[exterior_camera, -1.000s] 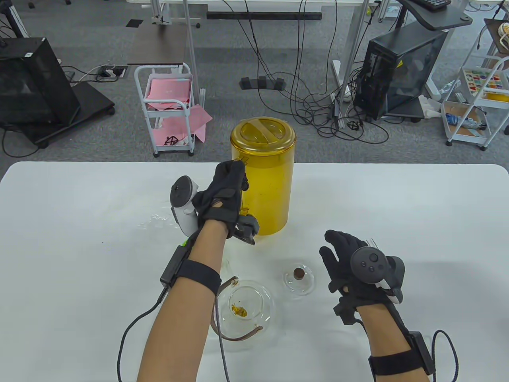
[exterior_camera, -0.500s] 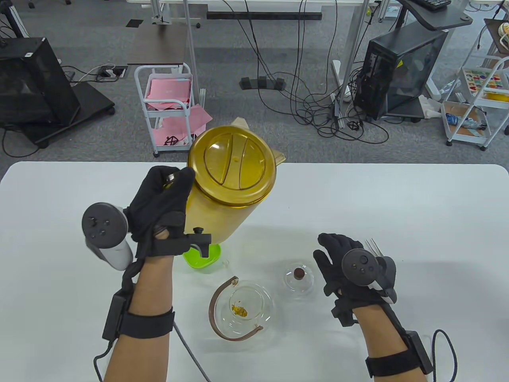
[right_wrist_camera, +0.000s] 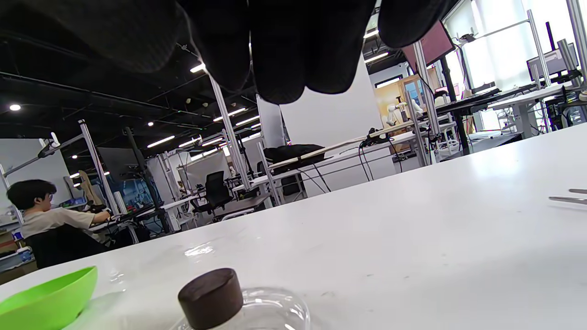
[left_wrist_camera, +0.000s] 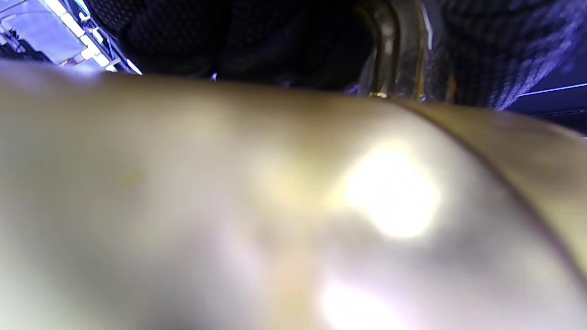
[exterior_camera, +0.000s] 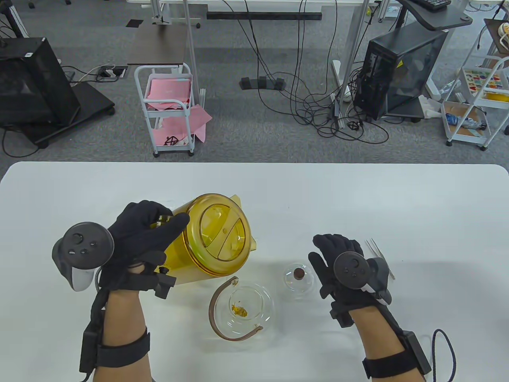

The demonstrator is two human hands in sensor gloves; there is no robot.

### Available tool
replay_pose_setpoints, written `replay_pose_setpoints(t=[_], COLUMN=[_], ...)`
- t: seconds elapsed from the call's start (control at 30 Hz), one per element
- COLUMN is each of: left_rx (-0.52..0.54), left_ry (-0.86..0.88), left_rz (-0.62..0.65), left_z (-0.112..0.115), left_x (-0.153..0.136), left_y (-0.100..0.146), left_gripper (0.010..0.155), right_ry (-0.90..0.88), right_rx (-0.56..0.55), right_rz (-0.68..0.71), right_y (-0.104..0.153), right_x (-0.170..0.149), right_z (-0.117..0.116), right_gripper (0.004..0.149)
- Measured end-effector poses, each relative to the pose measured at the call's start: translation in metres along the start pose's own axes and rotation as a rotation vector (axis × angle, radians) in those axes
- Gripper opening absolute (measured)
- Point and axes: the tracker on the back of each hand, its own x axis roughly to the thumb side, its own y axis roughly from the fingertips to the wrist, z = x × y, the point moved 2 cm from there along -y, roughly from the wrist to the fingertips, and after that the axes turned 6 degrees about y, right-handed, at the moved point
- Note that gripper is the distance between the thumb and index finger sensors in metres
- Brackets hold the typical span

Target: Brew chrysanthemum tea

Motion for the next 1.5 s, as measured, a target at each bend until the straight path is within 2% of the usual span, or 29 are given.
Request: replay_pose_setpoints(t=[0.23, 0.43, 0.67, 0.83, 0.93, 1.2, 1.5], left_rx=[-0.096, -0.175, -0.27, -0.391, -0.423, -0.365, -0.326], left_ry=[-0.077, -0.231, -0.252, -0.235, -0.257, -0.296, -0.397], left_rz=[0.072, 0.102, 0.097, 0.075, 0.078, 0.132, 0.17], left_z=[-0.003, 0.012, 0.031, 0.055, 0.066, 0.056, 0.058], left_x=[0.02, 0.032, 0.015, 0.005, 0.005, 0.016, 0.03], left_y=[0.008, 0.012, 0.025, 0.019, 0.02, 0.028, 0.035], left_gripper=[0.054, 0.054, 0.054, 0.054, 0.054, 0.054, 0.054], right_ry=[0.008, 0.002, 0.018, 0.019, 0.018, 0.02, 0.012], right_rx=[-0.011, -0.032, -0.004, 0.002, -0.013, -0.008, -0.02], right_rz=[-0.007, 0.002, 0.02, 0.036, 0.048, 0.049, 0.048], right_y=[0.001, 0.004, 0.002, 0.003, 0.005, 0.004, 0.004], right_x=[0.002, 0.005, 0.011, 0.019, 0.023, 0.024, 0.024], right_z=[0.002, 0.005, -0.002, -0.005, -0.002, -0.003, 0.0], right_gripper=[0.058, 0.058, 0.058, 0.058, 0.058, 0.057, 0.057])
